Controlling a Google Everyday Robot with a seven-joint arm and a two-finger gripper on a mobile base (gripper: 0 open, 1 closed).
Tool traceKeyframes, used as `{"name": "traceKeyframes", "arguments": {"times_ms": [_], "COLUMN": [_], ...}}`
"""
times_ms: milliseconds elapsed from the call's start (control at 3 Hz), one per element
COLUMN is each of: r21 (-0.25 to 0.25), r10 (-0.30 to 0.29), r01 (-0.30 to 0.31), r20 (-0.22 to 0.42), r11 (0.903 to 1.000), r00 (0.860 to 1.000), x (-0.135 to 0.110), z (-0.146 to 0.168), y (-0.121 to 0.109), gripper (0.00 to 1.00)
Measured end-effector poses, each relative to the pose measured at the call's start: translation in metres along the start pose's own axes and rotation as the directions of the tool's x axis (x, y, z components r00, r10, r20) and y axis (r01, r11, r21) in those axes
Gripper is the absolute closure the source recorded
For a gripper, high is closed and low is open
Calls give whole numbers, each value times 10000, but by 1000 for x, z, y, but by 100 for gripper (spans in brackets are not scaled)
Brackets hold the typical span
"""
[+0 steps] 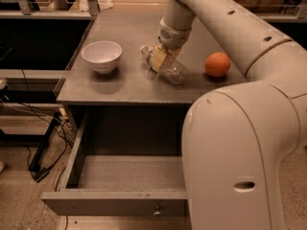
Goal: Place water bottle into top drawer
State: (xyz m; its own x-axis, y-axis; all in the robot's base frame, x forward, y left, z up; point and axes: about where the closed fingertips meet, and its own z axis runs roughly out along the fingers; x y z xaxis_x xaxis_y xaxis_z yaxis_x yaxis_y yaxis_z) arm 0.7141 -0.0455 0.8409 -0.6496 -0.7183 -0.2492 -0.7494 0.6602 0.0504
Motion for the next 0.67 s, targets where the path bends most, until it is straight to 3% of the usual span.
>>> {"name": "traceKeyframes", "arguments": {"times_ms": [333,667], "r21": [-35,151], "r10": [-9,107], "r01": [10,-122], "r20": [384,949], "r11": [10000,9998], "r00": [9993,9954], "x": [-1,6], "z": [-3,-20], "y": [-2,-6], "gripper": [100,100]}}
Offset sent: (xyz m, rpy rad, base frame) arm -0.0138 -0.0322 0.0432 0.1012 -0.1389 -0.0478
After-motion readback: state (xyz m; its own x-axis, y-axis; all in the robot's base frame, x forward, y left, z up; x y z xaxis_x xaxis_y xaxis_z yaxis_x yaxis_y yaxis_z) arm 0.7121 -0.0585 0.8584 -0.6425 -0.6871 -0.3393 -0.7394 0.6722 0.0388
